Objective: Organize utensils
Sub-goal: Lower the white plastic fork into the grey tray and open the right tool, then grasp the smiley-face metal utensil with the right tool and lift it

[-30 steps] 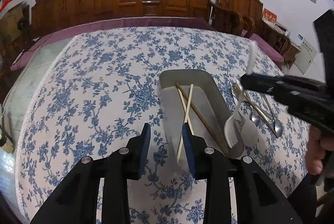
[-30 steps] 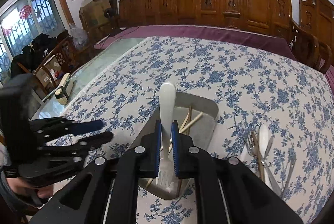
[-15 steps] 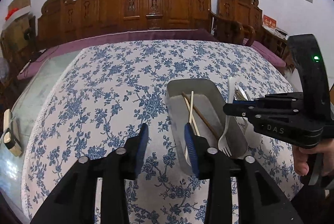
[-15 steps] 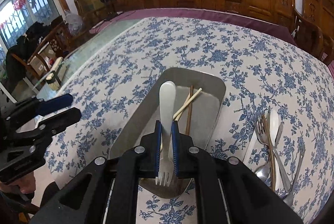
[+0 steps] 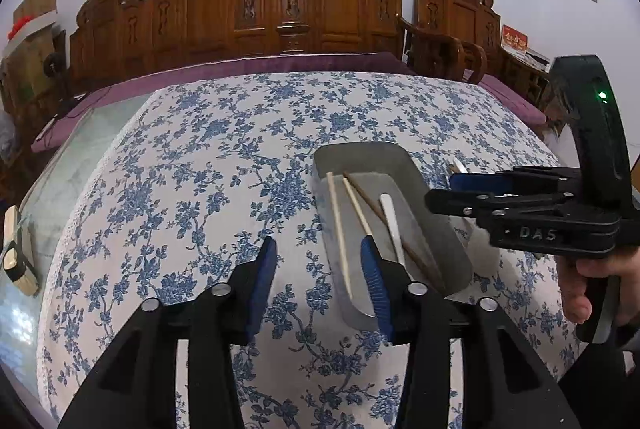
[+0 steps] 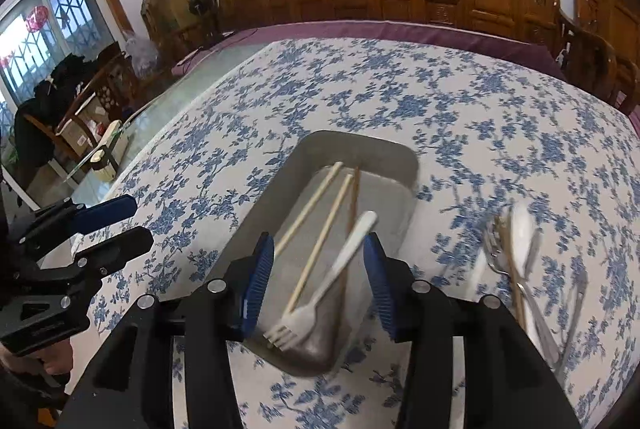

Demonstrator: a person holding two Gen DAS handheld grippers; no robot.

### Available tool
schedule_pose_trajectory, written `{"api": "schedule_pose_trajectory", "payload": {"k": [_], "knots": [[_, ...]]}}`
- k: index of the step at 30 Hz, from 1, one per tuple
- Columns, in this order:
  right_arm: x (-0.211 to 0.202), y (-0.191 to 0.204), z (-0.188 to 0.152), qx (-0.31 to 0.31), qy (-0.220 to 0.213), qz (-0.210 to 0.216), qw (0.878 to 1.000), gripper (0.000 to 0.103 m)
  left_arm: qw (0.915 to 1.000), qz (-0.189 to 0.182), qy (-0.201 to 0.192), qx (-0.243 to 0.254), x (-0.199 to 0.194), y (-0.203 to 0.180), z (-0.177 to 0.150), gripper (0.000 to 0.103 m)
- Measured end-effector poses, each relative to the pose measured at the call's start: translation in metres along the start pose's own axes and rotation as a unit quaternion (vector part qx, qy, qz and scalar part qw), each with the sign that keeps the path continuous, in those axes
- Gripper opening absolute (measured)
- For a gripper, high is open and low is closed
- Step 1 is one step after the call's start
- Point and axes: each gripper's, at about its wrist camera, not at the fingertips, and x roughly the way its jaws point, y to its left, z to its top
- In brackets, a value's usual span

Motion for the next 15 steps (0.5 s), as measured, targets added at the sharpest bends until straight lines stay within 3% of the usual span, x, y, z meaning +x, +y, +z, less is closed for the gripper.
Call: {"api": "schedule_pose_trajectory", "payload": {"k": [2,5,6,15], "knots": [[-0.015,-0.009,-0.009,-0.003,-0.010,-0.008,1.000,0.049,1.0000,-0.005,-0.002,0.002,-0.002,-0.004,0.000,0.046],[-0.035,-0.029,-0.029,0.003,-0.019,-0.024,1.000,0.049,0.9998,-0.013,-0.009,0.009,-0.007,-0.013,0.000,0.068],[-0.042,-0.037,-0.036,0.008,-0.021,-0.032,0.999,0.049,0.9998,-0.015,-0.012,0.011,-0.009,-0.016,0.001,0.071],[-0.088,-0.127,-0.104,0.054,-0.022,-0.096,0.994,0.049,0.9990,-0.038,-0.002,0.023,-0.009,-0.054,-0.002,0.075]]}}
